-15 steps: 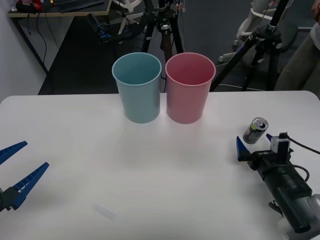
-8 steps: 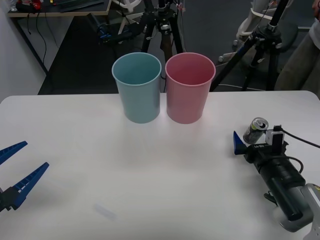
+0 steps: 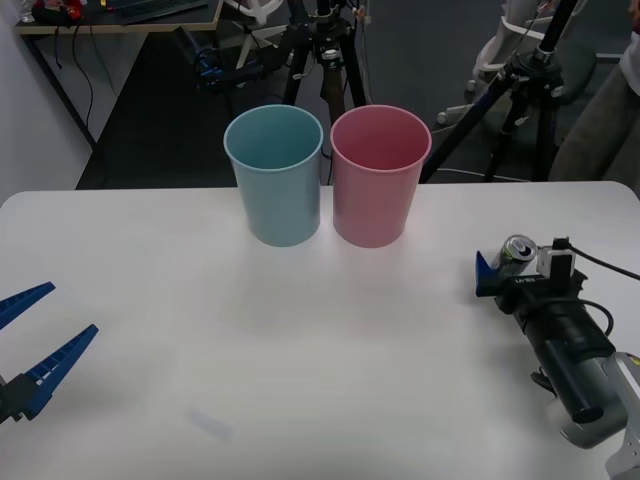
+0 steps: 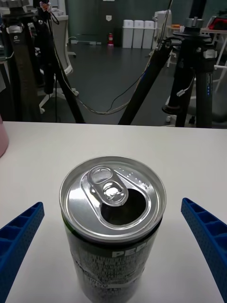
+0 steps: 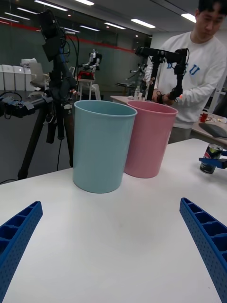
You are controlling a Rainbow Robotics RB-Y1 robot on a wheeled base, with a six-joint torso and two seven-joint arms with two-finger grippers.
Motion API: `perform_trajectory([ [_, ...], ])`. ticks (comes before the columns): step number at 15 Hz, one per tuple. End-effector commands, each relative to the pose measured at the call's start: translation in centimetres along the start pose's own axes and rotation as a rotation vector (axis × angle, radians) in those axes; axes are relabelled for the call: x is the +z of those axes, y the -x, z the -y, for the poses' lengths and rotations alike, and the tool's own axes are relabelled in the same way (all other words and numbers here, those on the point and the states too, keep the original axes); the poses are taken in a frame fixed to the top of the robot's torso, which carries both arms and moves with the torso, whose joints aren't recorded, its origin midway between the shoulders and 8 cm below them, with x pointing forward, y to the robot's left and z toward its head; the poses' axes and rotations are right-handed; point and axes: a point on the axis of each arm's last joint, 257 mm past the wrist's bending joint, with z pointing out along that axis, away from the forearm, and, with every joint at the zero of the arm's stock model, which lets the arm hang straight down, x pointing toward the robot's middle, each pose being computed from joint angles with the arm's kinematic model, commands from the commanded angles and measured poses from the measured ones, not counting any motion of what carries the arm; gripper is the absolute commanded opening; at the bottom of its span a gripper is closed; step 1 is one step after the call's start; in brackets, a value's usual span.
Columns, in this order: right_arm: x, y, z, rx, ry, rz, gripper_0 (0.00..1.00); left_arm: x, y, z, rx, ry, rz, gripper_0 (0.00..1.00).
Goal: Grasp the object on the table and drop it into the matching bin: aluminum can to the light blue bin, PET bottle to the pink bin.
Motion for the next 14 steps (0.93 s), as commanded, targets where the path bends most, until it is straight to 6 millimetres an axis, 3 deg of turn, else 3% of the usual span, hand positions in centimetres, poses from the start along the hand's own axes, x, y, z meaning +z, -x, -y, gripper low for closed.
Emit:
perform_trajectory([
  [1, 0.24, 0.15, -0.30, 0.001, 0.002, -0.001, 1.00, 0.00, 0.00, 0.00, 0.000, 0.000, 0.000, 1.00],
  [8, 0.26, 0.10, -0.62, 0.001, 0.009, -0.002, 1.00, 0.00, 0.00, 0.00, 0.000, 0.000, 0.000, 1.00],
  [9, 0.26, 0.08, -0.69, -0.002, 0.009, -0.002, 0.70, 0.00, 0.00, 0.00, 0.000, 0.000, 0.000, 1.00],
  [10, 0.26, 0.08, -0.69, -0.001, 0.009, -0.002, 0.00, 0.00, 0.00, 0.00, 0.000, 0.000, 0.000, 1.00],
  [14, 0.26, 0.16, -0.87, -0.004, 0.016, 0.001, 0.00, 0.00, 0.00, 0.00, 0.000, 0.000, 0.000, 1.00],
])
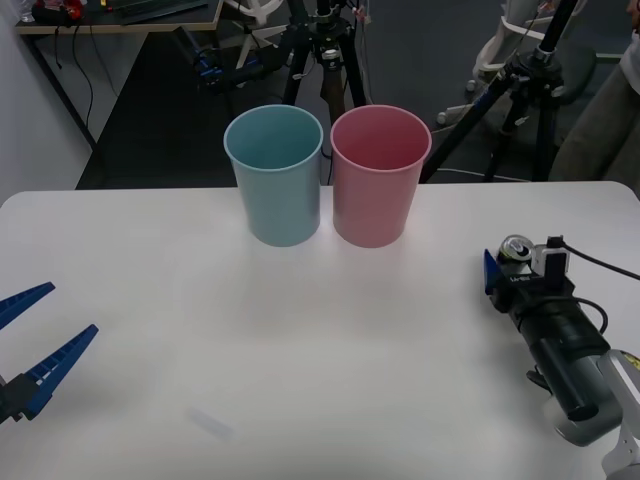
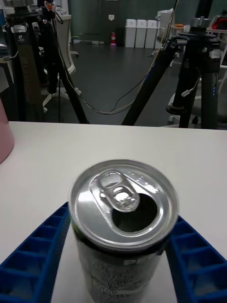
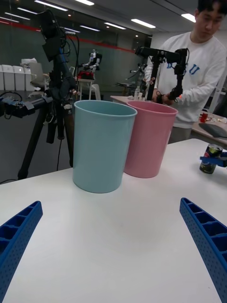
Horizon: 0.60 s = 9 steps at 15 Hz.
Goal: Grasp the object on the table and drop it into the matching bin: aluminum can to the light blue bin, PET bottle to the pink bin.
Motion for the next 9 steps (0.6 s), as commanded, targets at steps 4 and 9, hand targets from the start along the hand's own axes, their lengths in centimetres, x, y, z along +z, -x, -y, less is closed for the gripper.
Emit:
perform_trajectory([
  [4, 0.0, 0.1, -0.1, 0.001, 0.008, 0.004, 0.00, 0.0, 0.0, 0.0, 0.000, 0.000, 0.000, 1.00],
  [9, -0.2, 1.4, -0.6, 0.003, 0.045, 0.042, 0.00, 0.0, 0.0, 0.0, 0.000, 0.000, 0.000, 1.00],
])
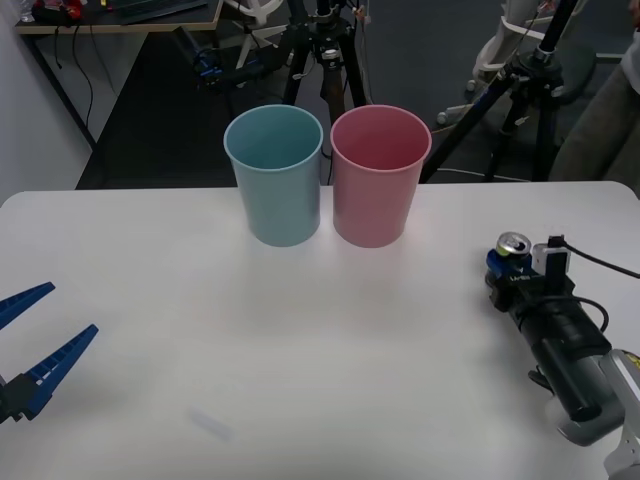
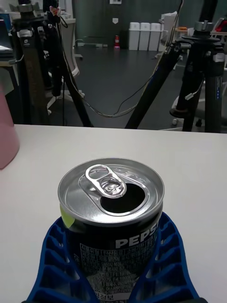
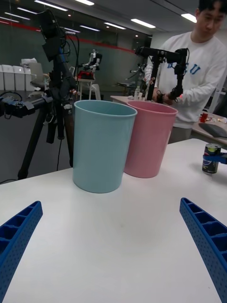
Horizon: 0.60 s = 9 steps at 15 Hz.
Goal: Grasp the object on the table and drop it into the matching bin: aluminum can to the light blue bin, PET bottle to the pink bin.
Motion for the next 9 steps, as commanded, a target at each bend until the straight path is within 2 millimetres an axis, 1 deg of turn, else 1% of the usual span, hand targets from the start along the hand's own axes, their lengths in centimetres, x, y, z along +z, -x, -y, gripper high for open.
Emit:
perform_trajectory([
  [1, -0.4, 1.7, -0.5, 0.001, 0.042, 0.050, 0.00, 0.0, 0.0, 0.0, 0.000, 0.000, 0.000, 1.00],
  [2, -0.7, 2.6, -0.6, -0.002, 0.059, 0.073, 0.00, 0.0, 0.0, 0.0, 0.000, 0.000, 0.000, 1.00],
  [4, -2.2, 4.6, -1.0, -0.012, 0.093, 0.125, 0.00, 0.0, 0.0, 0.0, 0.000, 0.000, 0.000, 1.00],
  [6, -4.4, 5.8, -1.5, -0.019, 0.117, 0.161, 0.00, 0.0, 0.0, 0.0, 0.000, 0.000, 0.000, 1.00],
  [8, -7.0, 7.7, -2.1, -0.025, 0.151, 0.207, 0.00, 0.0, 0.0, 0.0, 0.000, 0.000, 0.000, 1.00],
  [9, -8.1, 8.7, -2.6, -0.028, 0.177, 0.228, 0.00, 0.0, 0.0, 0.0, 0.000, 0.000, 0.000, 1.00],
])
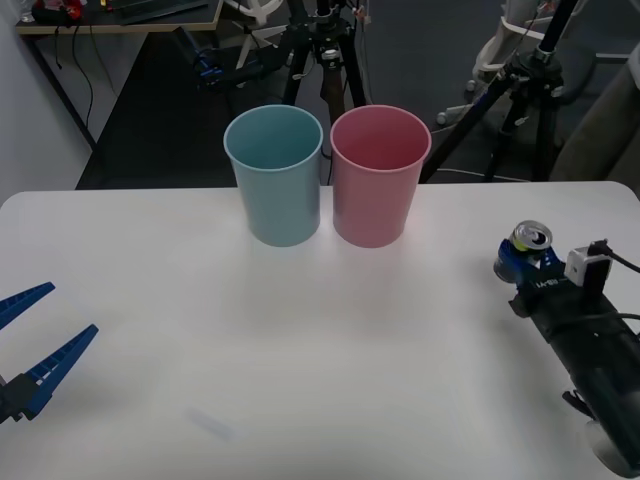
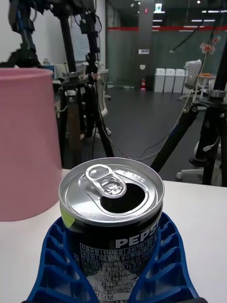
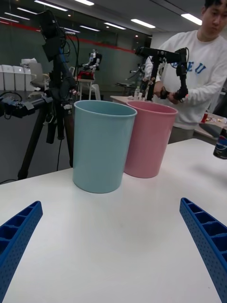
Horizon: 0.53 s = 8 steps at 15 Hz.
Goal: Grasp the object on the table and drop it into the matching bin: aluminum can to the light blue bin, PET bottle to the pink bin.
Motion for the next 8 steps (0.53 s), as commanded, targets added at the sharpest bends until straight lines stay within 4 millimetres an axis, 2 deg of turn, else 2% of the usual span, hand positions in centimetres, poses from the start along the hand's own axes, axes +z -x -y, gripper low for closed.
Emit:
perform_trajectory([
  [1, -2.1, 3.2, -1.6, 0.003, 0.061, 0.062, 0.00, 0.0, 0.0, 0.0, 0.000, 0.000, 0.000, 1.00],
  [5, -3.4, 10.6, -5.9, 0.064, 0.226, 0.210, 0.00, 0.0, 0.0, 0.0, 0.000, 0.000, 0.000, 1.00],
  [8, -3.6, 15.0, -8.8, 0.107, 0.322, 0.277, 0.00, 0.0, 0.0, 0.0, 0.000, 0.000, 0.000, 1.00],
])
